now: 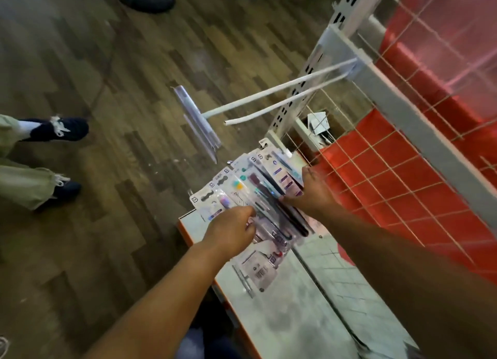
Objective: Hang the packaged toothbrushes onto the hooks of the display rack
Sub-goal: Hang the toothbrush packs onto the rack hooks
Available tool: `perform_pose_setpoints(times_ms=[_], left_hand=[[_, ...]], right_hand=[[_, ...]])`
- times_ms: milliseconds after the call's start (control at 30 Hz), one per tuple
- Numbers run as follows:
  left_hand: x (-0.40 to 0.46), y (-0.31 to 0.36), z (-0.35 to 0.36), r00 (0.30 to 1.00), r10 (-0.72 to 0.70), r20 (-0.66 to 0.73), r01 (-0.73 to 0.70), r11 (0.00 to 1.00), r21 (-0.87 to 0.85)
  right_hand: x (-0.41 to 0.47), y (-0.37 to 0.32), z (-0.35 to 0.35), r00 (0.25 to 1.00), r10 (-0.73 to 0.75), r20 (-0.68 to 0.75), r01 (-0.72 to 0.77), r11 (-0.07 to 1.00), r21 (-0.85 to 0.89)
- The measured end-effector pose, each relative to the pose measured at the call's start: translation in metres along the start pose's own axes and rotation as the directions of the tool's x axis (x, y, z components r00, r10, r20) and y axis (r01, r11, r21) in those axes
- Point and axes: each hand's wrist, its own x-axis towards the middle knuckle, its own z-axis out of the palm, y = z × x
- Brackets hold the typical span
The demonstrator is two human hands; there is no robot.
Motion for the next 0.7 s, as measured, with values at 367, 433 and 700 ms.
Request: perform_pose_setpoints(times_ms=[367,433,700], left_hand=[[0.004,-0.008,0.011,1.0,0.029,-0.01,-0.03,0.999,-0.024],[0.005,-0.011,0.015,1.0,0.027,0.0,-0.027,0.999,-0.024],[0.005,-0.015,0.028,0.998,0.054,-0.02,-0.055,0.998,-0.036]], right_hand=[[0.028,0.004,0.014,0.991,0.121,0.061,-0.123,0.992,0.02],[0.032,0.006,0.017,0.988,0.123,0.096,-0.126,0.992,0.023],[0.037,0.008,0.021,0.988,0.086,0.132,-0.086,0.996,-0.002]])
